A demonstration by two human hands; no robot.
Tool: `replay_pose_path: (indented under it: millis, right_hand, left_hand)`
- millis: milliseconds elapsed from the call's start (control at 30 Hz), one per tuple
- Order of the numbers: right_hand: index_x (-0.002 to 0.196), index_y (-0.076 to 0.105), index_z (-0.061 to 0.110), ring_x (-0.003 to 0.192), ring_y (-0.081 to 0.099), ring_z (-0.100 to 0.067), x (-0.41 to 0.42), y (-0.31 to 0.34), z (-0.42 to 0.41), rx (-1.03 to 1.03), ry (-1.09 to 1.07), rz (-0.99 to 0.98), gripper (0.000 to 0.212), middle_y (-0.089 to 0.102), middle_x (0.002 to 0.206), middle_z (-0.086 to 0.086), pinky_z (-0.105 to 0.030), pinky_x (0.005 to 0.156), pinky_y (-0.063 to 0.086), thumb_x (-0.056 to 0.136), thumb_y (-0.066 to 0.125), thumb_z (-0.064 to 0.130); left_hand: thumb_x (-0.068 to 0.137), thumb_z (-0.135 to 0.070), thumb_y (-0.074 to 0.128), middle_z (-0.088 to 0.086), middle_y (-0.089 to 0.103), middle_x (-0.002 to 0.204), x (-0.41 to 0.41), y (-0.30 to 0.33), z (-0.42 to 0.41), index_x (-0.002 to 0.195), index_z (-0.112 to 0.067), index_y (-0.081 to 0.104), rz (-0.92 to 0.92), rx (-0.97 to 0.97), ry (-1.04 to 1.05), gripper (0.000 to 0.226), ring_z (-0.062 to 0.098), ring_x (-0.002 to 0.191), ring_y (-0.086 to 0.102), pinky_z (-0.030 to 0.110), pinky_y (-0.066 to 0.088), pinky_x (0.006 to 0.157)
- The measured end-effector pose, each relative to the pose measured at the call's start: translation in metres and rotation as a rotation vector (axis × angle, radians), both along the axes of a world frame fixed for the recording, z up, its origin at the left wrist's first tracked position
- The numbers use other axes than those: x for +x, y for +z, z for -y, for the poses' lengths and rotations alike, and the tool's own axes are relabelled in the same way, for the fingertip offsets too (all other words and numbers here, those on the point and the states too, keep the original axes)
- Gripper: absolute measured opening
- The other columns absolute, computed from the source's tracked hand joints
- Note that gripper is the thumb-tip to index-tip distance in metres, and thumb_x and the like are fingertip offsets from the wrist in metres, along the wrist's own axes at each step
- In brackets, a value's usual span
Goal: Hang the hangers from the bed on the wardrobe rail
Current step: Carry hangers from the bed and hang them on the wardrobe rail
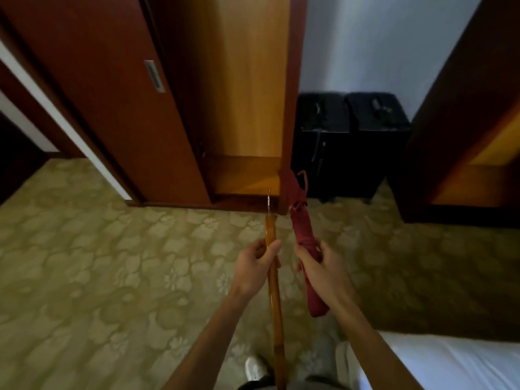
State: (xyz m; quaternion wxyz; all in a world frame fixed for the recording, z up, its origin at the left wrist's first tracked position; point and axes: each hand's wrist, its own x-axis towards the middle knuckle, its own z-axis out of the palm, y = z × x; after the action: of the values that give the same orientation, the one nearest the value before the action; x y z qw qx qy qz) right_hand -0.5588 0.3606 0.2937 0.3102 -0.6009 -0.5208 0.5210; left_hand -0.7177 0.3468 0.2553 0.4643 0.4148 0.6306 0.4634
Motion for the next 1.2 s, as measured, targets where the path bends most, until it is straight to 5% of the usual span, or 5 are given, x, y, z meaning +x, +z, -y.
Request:
replay_pose_path:
  millis: [267,433,600,767,1200]
  right_hand:
    - [0.104,0.063,0.027,0.058,0.062,-0.01,-0.077,-0.008,-0.138,-0.042,0.018,-0.004,0.016,0.067,0.071,0.002,-0.029,0.058,0.052,0.092,0.067,0.037]
    - [0.106,0.06,0.03,0.06,0.063,-0.01,-0.107,-0.014,-0.261,-0.018,0.011,0.034,0.015,0.068,0.075,0.002,-0.019,0.054,0.048,0.095,0.064,0.038]
    - [0.101,0.064,0.027,0.065,0.07,-0.017,-0.139,0.004,-0.399,0.034,0.026,0.012,0.014,0.073,0.076,-0.003,-0.033,0.066,0.056,0.094,0.064,0.038]
    - [0.103,0.063,0.031,0.068,0.07,-0.005,-0.165,0.052,-0.52,0.087,0.042,-0.077,0.012,0.074,0.08,0.001,-0.021,0.065,0.05,0.095,0.063,0.04]
    - [0.115,0.064,0.022,0.067,0.067,-0.009,-0.255,0.238,-0.762,0.346,-0.064,-0.129,0.028,0.076,0.084,-0.001,-0.023,0.06,0.045,0.097,0.059,0.043]
  left_hand:
    - [0.095,-0.04,0.067,0.001,0.072,0.07,-0.076,0.005,-0.123,0.093,-0.011,0.07,0.041,-0.063,0.066,0.03,0.013,0.063,0.068,0.023,0.056,0.063]
    - [0.089,-0.037,0.075,-0.001,0.074,0.073,-0.118,-0.002,-0.245,0.099,-0.015,0.073,0.034,-0.1,0.046,0.024,0.009,0.068,0.07,0.018,0.052,0.063]
    - [0.09,-0.031,0.076,-0.007,0.069,0.065,-0.151,0.025,-0.393,0.093,-0.01,0.074,0.014,-0.07,0.11,0.021,0.003,0.058,0.065,0.016,0.048,0.053]
    - [0.091,-0.031,0.074,-0.006,0.072,0.071,-0.172,0.077,-0.519,0.099,-0.01,0.074,0.019,0.018,0.1,0.023,0.002,0.063,0.068,0.015,0.05,0.055]
    - [0.089,-0.04,0.073,0.001,0.074,0.072,-0.262,0.267,-0.788,0.098,-0.01,0.075,0.002,0.348,0.062,0.031,0.008,0.058,0.066,0.017,0.052,0.053]
